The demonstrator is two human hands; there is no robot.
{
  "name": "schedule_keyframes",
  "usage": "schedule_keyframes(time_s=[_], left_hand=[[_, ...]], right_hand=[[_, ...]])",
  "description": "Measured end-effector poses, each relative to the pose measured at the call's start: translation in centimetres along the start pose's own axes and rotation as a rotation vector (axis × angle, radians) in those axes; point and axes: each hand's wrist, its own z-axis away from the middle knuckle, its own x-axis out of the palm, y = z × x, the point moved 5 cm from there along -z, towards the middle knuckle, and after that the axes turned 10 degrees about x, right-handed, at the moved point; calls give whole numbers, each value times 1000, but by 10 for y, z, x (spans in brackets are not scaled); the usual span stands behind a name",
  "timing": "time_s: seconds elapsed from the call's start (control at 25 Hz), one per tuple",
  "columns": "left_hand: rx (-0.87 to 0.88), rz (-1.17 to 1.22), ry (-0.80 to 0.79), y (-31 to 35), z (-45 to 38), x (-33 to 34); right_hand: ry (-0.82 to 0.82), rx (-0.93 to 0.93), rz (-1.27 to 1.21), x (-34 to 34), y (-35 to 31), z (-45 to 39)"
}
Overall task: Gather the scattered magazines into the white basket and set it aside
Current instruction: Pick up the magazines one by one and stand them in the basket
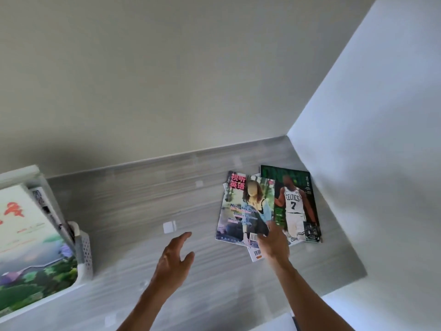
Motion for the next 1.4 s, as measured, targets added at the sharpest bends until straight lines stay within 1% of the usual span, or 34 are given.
schedule_keyframes(time_s=[0.04, 0.12, 0.16, 0.24, 0.28, 0.32, 0.4, 0.44, 0.48, 0.52, 0.6, 0.64, 0.72, 0.76, 0.8, 0.88, 0.92, 1.0, 1.08, 1.16, 1.32, 1.4], left_hand=[[-5, -3, -12, 8, -7, 13], [-25, 2, -8, 17, -13, 33], [-38, 13, 7, 20, -13, 40], [-59, 35, 33, 21, -8, 49], [-73, 35, 32, 21, -5, 53], [-86, 29, 24, 21, -1, 57], [-102, 10, 18, 19, 6, 61], [-111, 0, 25, 18, 9, 59], [-118, 0, 42, 18, 9, 56], [-122, 12, 74, 19, 9, 52], [-147, 10, 152, 20, 8, 41], [-173, -28, 200, 21, 7, 32], [-209, -88, 301, 25, 3, 10], [-203, -13, 322, 28, 1, -2], [-176, 125, 345, 33, 0, -15], [-103, 387, 452, 36, 0, -42], [-73, 422, 518, 35, 3, -57], [-28, 393, 616, 26, 14, -83], [1, 362, 614, 14, 30, -97], [10, 278, 624, -4, 52, -107], [-93, 194, 641, -42, 89, -129], [-81, 214, 672, -49, 107, -158]], right_hand=[[11, 65, 11, -12, 7, -20], [-39, 185, 71, -18, 18, -43], [-59, 181, 142, -13, 21, -47], [-22, 47, 300, 3, 23, -47], [2, -19, 300, 8, 24, -46], [2, -51, 246, 12, 26, -47], [-25, -43, 117, 16, 30, -52], [-65, -9, 41, 18, 32, -51], [-118, 28, -84, 21, 33, -49], [-201, 65, -267, 25, 31, -43], [-439, 93, -614, 35, 26, -25], [-529, 56, -702, 37, 20, -16], [-649, -73, -702, 38, 4, 2], [-695, -143, -663, 39, -4, 14], [-741, -218, -627, 39, -13, 26], [-805, -358, -524, 41, -33, 48], [-812, -417, -458, 41, -45, 58], [-796, -482, -389, 45, -72, 73], [-757, -462, -437, 51, -97, 83], [-695, -468, -413, 59, -118, 96], [-616, -586, -334, 77, -146, 135], [-579, -644, -368, 77, -173, 162]])
